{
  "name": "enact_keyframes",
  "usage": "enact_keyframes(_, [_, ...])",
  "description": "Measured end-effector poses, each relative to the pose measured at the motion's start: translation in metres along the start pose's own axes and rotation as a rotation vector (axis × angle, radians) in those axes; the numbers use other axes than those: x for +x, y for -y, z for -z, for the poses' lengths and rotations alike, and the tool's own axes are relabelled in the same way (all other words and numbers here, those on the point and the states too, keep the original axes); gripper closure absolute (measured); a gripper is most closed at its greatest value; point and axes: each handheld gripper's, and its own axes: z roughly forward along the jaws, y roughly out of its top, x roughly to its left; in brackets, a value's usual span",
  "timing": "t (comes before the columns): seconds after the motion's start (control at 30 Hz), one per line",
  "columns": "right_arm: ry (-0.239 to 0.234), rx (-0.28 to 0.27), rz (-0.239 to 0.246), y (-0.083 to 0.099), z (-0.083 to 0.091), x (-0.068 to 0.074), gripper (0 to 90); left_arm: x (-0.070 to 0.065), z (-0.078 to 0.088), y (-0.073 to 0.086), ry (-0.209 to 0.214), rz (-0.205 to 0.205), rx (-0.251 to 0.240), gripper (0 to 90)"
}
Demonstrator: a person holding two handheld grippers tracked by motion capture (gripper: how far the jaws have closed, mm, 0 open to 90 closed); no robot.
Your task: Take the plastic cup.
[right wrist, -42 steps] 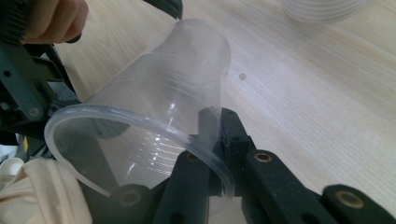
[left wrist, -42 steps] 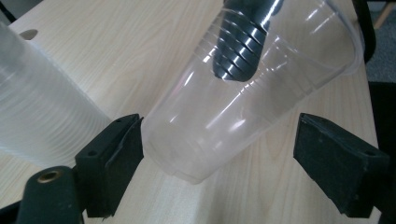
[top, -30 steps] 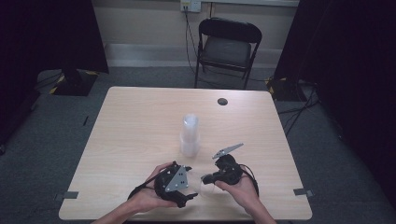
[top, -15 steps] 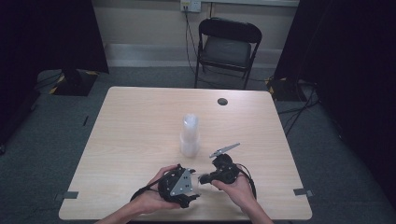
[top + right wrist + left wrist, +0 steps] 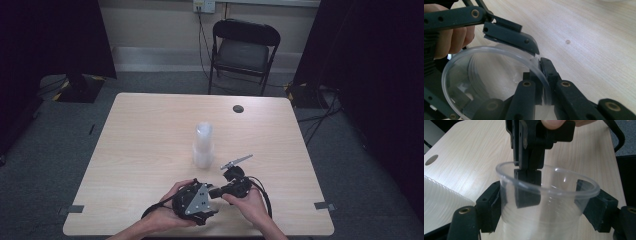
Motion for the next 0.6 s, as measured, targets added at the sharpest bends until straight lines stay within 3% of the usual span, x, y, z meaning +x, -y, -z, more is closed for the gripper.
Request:
enact_keyframes(0.4, [-0.002,0.022,-0.018,-0.0013,-0.0051,0.0029,87.6,-0.0019,-0.0011,0.0006,0.002,-0.011,0.0,26.1])
enact_keyframes(0.6, [0.013,0.016,-0.031,-0.0008,-0.0077,0.002,81.8,0.0,-0.0003,0.0019,-0.011,0.009,-0.007,29.0])
